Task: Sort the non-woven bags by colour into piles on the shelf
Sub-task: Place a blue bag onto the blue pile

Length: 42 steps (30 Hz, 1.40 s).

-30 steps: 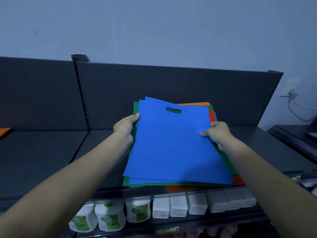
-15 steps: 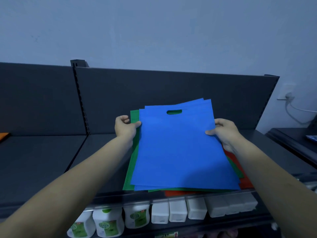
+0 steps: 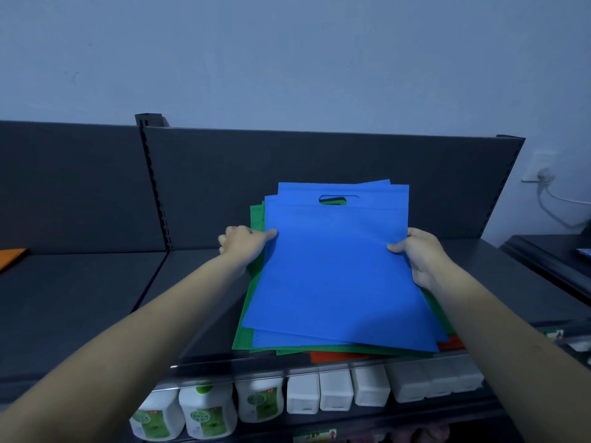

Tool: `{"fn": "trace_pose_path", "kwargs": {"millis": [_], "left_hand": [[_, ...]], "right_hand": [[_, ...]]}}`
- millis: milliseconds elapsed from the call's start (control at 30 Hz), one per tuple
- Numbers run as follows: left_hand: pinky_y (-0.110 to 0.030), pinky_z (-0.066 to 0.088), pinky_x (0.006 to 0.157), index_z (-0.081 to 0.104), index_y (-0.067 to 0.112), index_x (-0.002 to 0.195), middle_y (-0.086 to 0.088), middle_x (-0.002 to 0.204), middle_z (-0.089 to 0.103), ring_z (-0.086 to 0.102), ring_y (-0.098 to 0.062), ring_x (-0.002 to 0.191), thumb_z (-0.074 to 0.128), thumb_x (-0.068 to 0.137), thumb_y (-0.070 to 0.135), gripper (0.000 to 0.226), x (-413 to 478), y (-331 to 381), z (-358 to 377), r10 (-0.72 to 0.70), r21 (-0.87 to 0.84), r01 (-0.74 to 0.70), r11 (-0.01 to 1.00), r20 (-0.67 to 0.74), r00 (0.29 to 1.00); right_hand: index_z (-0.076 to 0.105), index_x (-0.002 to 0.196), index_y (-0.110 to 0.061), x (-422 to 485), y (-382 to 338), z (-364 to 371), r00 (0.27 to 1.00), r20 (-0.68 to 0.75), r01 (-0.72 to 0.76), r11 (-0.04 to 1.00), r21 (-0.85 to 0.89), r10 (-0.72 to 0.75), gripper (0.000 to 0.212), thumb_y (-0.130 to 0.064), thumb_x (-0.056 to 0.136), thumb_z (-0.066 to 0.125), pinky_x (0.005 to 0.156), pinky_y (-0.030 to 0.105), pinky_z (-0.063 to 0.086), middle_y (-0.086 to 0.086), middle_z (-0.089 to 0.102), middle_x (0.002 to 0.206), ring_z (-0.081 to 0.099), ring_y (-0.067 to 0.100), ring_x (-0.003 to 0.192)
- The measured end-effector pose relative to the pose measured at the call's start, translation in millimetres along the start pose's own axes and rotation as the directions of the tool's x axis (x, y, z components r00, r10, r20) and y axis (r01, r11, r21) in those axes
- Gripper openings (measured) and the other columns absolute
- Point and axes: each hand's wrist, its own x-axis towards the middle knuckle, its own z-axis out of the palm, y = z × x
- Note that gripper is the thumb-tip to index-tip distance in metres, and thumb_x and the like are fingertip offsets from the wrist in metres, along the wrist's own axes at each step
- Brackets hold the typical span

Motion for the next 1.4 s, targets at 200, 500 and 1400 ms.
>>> {"fn": "trace_pose_path", "kwargs": {"millis": [200,500,1400], "left_hand": [[-0.033,0.021,0.105,0.062,0.025,0.104,0.004,0.132,0.034,0.025,-0.021,0.130,0.070,0.079,0.051,0.037,-9,6,-1,0.205,0.149,-0.200,0.968,-0.018,0.979],[-0.034,0.026,0.104,0.057,0.019,0.121,0.004,0.134,0.035,0.026,-0.017,0.131,0.071,0.082,0.045,0.049,-12,14,-6,0.271,0.072,-0.268,0.961,-0.027,0.962],[-0.046,0.058,0.079,0.050,0.019,0.127,-0.004,0.115,0.069,0.071,-0.027,0.096,0.070,0.087,0.013,0.045,-10,-16,-111,0.000,-0.408,0.139,0.902,0.322,0.947]], "right_hand": [[0.061,0.113,0.002,4,0,2,1.000,0.009,-0.015,0.999,0.044,0.014,0.031,0.014,0.086,0.050,0.079,0.047,0.057,0.013,0.070,0.107,0.069,0.034,0.094],[0.062,0.113,-0.003,7,-5,-2,1.000,0.018,-0.017,0.996,0.093,0.015,0.032,0.010,0.087,0.051,0.085,0.050,0.055,0.012,0.070,0.110,0.068,0.035,0.098],[0.033,0.068,-0.014,-18,-34,117,0.986,0.169,0.007,0.992,-0.123,0.014,0.028,0.011,0.079,0.038,0.061,0.029,0.036,0.010,0.042,0.076,0.042,0.023,0.068]]}}
